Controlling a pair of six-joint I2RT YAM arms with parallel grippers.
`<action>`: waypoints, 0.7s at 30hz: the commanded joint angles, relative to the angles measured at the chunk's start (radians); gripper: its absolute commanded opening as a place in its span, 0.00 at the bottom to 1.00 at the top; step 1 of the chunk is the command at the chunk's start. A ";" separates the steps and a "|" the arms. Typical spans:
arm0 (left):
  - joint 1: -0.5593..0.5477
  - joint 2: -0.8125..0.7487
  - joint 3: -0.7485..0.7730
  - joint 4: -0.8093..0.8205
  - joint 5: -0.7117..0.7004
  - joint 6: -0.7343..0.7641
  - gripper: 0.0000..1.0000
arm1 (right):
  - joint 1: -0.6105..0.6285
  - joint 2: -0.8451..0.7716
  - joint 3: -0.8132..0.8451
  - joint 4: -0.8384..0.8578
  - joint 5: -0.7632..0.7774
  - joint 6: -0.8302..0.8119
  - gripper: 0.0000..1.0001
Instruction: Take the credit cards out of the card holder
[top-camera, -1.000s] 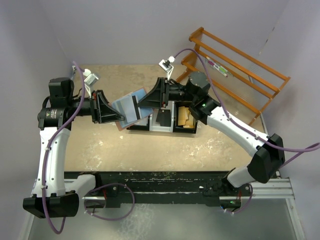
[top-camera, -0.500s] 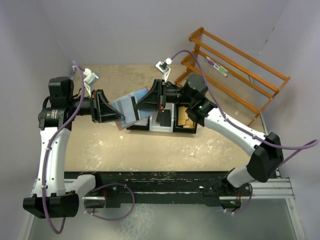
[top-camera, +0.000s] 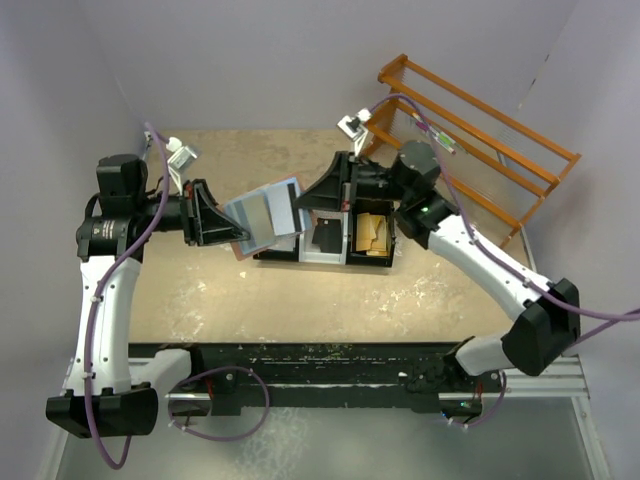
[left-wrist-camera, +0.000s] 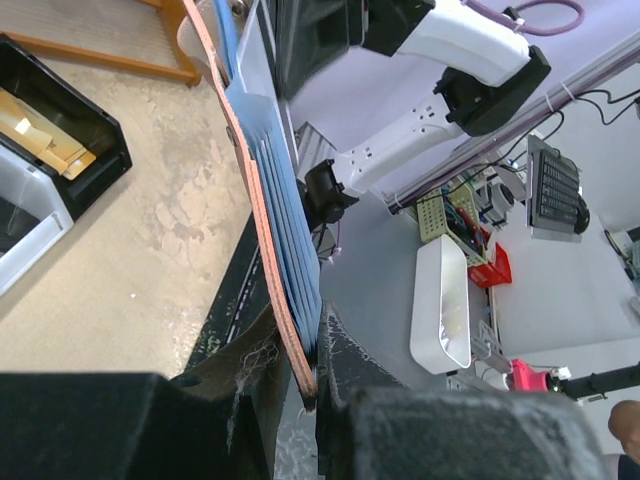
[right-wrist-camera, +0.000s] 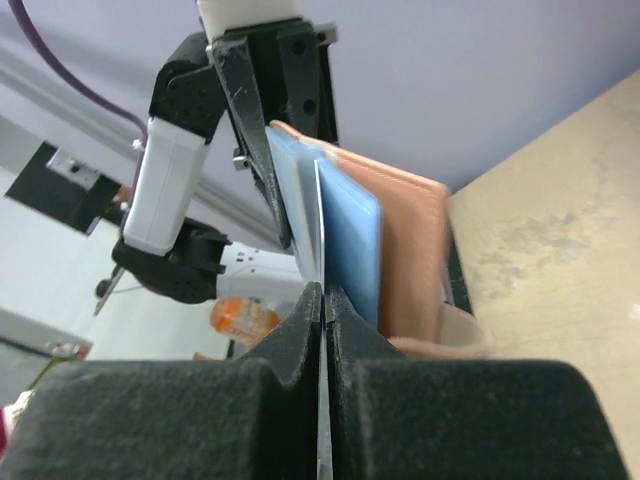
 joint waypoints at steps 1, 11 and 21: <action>-0.002 -0.018 0.035 -0.051 -0.062 0.103 0.00 | -0.111 -0.093 0.015 -0.175 -0.013 -0.122 0.00; -0.003 0.054 0.122 -0.222 -0.571 0.274 0.00 | -0.191 -0.087 0.115 -0.672 0.288 -0.394 0.00; -0.003 -0.008 0.183 -0.248 -0.477 0.297 0.00 | -0.113 0.155 0.154 -0.596 0.459 -0.335 0.00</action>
